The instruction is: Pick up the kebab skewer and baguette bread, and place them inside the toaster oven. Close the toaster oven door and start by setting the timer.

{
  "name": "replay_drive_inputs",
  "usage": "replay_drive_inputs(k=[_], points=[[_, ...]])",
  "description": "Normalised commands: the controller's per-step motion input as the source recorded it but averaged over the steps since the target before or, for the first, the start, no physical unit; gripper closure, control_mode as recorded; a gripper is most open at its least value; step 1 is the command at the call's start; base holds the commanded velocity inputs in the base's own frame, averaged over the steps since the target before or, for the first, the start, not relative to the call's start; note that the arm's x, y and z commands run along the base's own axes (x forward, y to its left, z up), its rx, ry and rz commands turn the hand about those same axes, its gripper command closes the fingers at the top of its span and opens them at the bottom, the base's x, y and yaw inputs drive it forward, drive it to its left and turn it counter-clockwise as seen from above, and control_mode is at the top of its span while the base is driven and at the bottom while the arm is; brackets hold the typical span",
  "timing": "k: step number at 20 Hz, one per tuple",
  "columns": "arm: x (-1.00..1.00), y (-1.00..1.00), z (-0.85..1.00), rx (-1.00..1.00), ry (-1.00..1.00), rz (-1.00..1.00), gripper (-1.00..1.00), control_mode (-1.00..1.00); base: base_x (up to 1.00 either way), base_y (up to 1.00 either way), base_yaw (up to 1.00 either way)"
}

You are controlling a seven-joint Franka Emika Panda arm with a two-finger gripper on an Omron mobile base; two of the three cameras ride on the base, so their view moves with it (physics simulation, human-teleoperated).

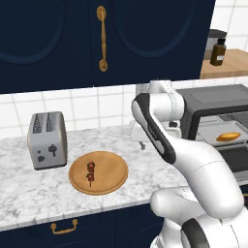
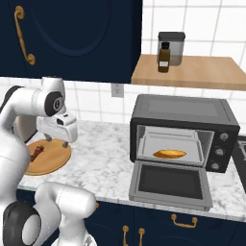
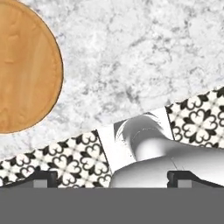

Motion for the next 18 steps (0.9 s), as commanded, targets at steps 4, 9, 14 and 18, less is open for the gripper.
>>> replay_drive_inputs(k=[4,9,14,18], points=[[0.39,0.81,-0.44,-0.01,-0.03,0.19,-1.0,-1.0,0.0,0.0,0.0],[0.26,0.56,-0.34,0.04,-0.01,0.54,-1.0,-1.0,0.0,0.0,0.0],[0.31,0.77,-0.12,0.03,0.0,0.35,-1.0,-1.0,0.0,0.0,0.0],[0.43,0.69,-0.14,0.02,-0.03,0.07,-1.0,-1.0,0.0,0.0,0.0]])
